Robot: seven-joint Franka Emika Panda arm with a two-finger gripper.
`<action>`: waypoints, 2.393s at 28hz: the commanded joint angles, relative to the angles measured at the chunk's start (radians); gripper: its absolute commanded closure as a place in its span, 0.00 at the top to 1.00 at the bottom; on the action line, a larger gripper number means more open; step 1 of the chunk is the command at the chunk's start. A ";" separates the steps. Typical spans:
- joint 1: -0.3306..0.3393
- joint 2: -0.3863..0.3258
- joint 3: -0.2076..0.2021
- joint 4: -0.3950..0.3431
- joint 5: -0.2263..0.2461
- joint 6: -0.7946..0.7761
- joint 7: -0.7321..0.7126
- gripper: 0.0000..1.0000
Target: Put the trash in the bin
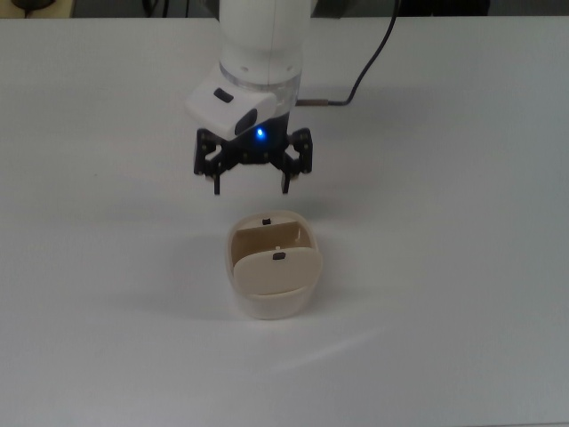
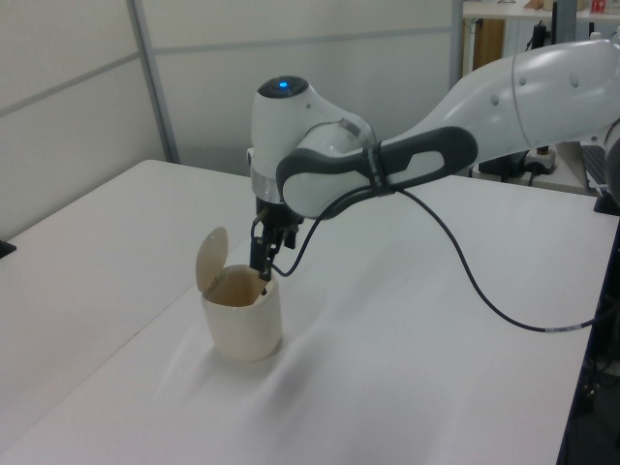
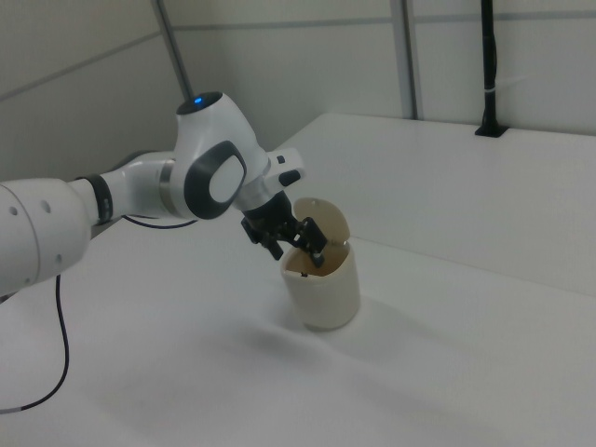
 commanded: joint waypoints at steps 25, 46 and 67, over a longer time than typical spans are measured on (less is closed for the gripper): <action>-0.080 -0.299 -0.030 0.041 0.109 -0.501 -0.036 1.00; -0.079 -0.296 -0.027 0.041 0.102 -0.510 -0.040 1.00; -0.079 -0.294 -0.027 0.039 0.100 -0.512 -0.040 1.00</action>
